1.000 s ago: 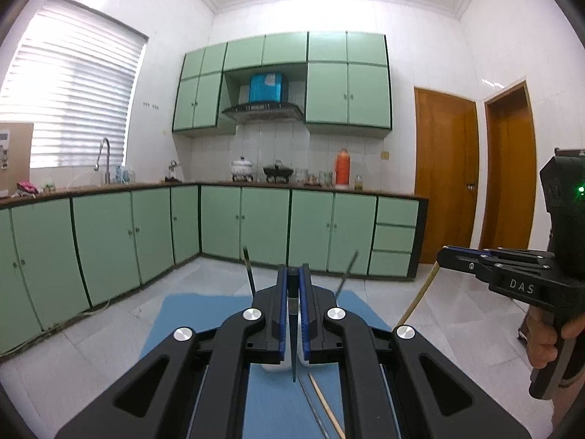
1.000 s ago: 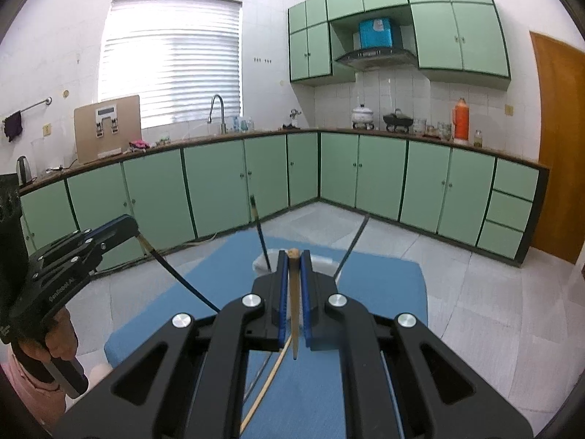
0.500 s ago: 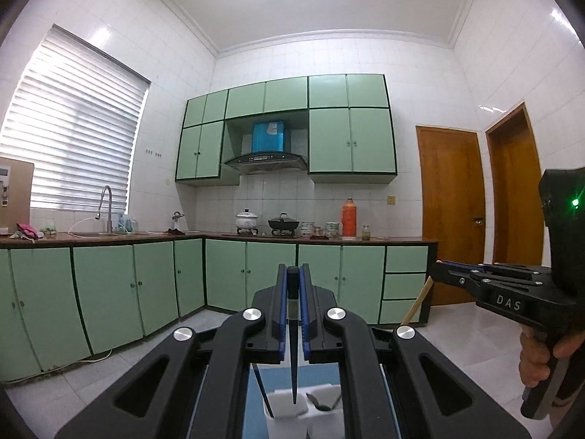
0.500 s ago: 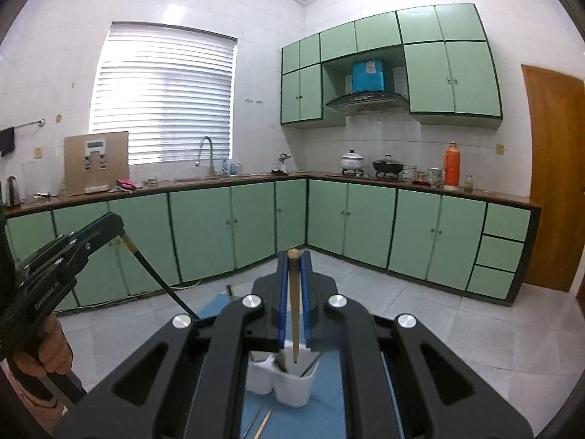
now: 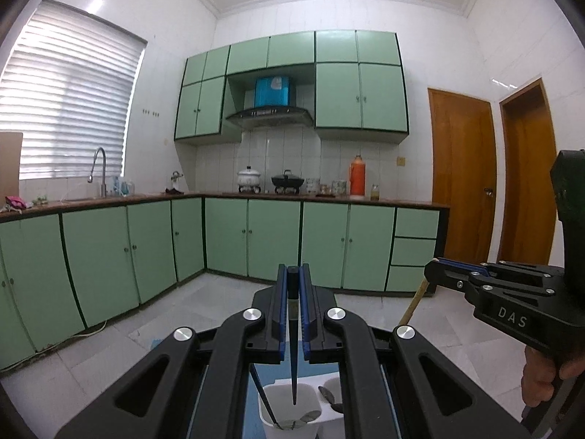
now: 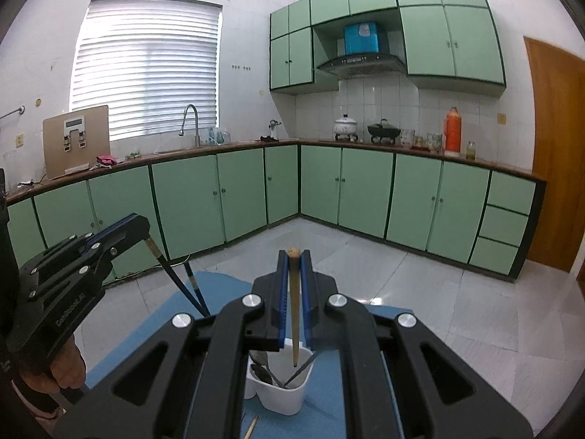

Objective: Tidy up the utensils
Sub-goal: 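Carry both chopsticks into the white holder and open both tools to release them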

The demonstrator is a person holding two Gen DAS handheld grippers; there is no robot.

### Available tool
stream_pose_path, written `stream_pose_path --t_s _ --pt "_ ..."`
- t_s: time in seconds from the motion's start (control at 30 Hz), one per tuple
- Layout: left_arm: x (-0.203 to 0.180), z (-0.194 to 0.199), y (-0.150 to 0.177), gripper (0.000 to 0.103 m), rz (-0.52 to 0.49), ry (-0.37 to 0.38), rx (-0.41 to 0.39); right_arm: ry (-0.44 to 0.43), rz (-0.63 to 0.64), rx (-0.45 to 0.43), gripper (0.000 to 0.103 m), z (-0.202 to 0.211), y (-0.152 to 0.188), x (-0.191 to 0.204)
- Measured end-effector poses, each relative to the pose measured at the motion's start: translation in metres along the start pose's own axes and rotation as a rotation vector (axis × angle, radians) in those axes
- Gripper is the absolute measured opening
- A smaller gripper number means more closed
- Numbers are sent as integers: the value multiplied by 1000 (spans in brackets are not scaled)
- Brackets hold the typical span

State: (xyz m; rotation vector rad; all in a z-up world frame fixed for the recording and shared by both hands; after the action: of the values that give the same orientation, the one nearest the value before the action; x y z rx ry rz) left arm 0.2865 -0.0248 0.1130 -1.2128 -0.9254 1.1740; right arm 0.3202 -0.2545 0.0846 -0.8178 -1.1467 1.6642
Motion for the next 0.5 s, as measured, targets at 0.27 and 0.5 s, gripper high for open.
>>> stream_pose_path --t_s 0.27,0.5 --pt "3 -26 18 6 9 -1 55 -10 -28 40 6 -26 20 -2" --pt "9 -42 36 6 22 -5 101 -17 -48 66 6 -41 37 2"
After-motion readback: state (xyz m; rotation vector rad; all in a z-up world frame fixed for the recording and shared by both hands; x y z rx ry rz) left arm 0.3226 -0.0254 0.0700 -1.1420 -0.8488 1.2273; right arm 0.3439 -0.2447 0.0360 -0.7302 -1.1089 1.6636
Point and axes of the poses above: each gripper's, at about its wrist camera, not at the fingertips, and z roughly against the way its jaws point, x to its left, y to its underside, the point moved 4 cm from there along -z, roughly the way its jaws point, and after that the axes turned 2 degrees about z, right-handed, at the moved point
